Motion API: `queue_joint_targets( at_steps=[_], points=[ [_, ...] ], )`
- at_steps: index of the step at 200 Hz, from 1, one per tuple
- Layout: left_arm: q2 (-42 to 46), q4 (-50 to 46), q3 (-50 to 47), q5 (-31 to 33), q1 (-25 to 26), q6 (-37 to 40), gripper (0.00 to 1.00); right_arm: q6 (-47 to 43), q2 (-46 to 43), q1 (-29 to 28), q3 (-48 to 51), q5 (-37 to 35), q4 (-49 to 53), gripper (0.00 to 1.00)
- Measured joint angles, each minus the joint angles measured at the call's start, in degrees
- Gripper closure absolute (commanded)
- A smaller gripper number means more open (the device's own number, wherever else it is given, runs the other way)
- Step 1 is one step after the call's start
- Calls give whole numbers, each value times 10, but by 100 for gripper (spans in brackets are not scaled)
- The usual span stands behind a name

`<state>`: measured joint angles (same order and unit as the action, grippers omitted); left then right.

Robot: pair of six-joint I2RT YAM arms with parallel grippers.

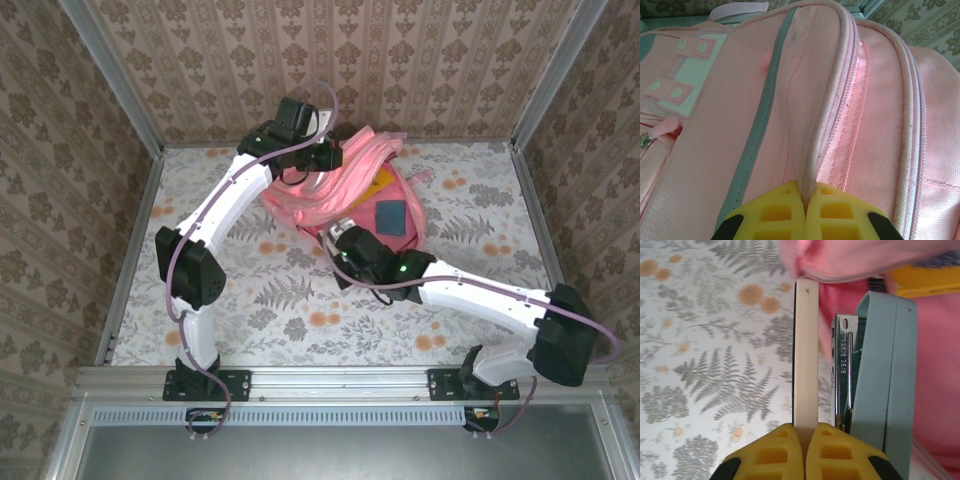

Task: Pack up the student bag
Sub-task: Place the loose stationery in the student bag.

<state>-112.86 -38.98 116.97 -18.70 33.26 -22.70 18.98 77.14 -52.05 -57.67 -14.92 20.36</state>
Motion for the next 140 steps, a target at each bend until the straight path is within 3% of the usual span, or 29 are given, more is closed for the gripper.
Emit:
queue_joint_targets(
  at_steps=[63,140],
  points=[
    [5,4,-9,-2,0,-1,100,-14,-16,122,31,-15,-9,100],
    [20,9,-30,-2,1,-3,100,-124,142,149,-9,28,-96,100]
  ],
)
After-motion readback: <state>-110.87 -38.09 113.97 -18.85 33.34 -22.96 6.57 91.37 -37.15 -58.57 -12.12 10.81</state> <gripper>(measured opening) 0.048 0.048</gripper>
